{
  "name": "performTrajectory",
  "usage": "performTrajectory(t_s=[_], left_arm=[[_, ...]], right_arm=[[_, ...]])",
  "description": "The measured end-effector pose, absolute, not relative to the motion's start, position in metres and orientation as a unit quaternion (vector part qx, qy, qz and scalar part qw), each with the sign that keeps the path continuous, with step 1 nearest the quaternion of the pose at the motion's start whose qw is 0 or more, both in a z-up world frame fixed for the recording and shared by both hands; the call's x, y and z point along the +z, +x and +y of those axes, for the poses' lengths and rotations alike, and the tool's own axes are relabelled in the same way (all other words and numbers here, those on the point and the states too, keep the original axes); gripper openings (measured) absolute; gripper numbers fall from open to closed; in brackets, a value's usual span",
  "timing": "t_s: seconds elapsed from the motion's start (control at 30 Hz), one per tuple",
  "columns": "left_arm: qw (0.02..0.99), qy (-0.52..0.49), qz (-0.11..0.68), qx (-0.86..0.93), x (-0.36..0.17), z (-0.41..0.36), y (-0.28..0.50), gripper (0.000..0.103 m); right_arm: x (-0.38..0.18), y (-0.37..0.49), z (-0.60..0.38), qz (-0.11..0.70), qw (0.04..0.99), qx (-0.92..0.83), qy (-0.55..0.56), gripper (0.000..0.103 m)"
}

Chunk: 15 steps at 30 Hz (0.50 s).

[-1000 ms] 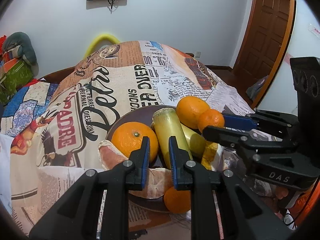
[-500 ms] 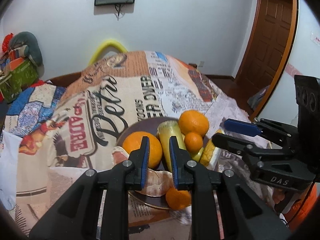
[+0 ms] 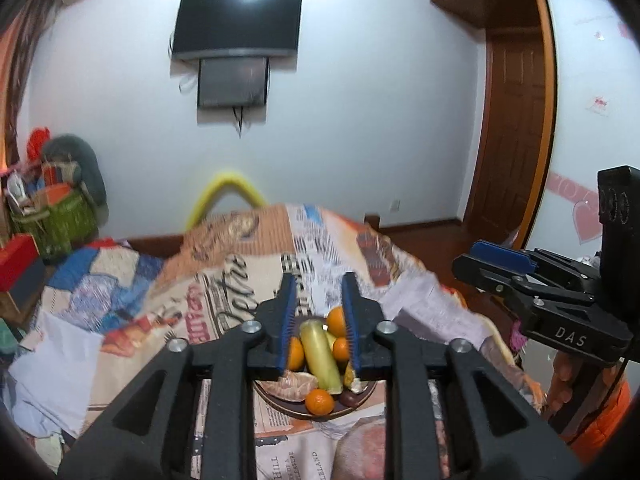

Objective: Organize fruits

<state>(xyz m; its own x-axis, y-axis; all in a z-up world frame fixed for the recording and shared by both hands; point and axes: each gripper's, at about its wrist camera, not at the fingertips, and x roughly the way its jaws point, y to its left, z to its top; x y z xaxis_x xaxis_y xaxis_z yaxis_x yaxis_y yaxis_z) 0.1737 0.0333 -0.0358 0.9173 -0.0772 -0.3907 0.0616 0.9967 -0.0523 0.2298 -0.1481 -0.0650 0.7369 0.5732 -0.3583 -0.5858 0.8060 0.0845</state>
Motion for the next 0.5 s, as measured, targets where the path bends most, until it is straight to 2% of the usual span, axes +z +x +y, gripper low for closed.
performTrajectory(t_s=[0.07, 0.1, 0.13, 0.2, 0.27, 0.33, 0.4, 0.5], left_arm=[[0.984, -0.012, 0.177, -0.028, -0.023, 0.028, 0.156, 0.038], [0.986, -0.006, 0.162, -0.023, -0.016, 0.024, 0.144, 0.044], [0.988, -0.003, 0.150, -0.019, -0.011, 0.021, 0.136, 0.048], [0.991, 0.000, 0.132, -0.014, -0.003, 0.017, 0.121, 0.064], [0.993, 0.002, 0.116, -0.012, 0.005, 0.012, 0.104, 0.069], [0.994, 0.004, 0.107, -0.010, 0.010, 0.009, 0.093, 0.076], [0.995, 0.003, 0.097, -0.005, 0.014, 0.007, 0.084, 0.093], [0.996, 0.004, 0.086, 0.002, 0.017, 0.006, 0.073, 0.099]], right_arm=[[-0.053, 0.213, -0.154, 0.166, 0.938, 0.303, -0.011, 0.048], [-0.049, 0.206, -0.156, 0.158, 0.941, 0.301, -0.007, 0.056], [-0.045, 0.200, -0.158, 0.149, 0.943, 0.298, -0.003, 0.061], [-0.036, 0.185, -0.162, 0.130, 0.947, 0.293, 0.002, 0.064], [-0.030, 0.173, -0.164, 0.119, 0.950, 0.288, 0.004, 0.071], [-0.026, 0.162, -0.165, 0.105, 0.954, 0.280, 0.007, 0.083], [-0.025, 0.157, -0.165, 0.096, 0.957, 0.272, 0.009, 0.089], [-0.025, 0.150, -0.164, 0.084, 0.962, 0.260, 0.013, 0.103]])
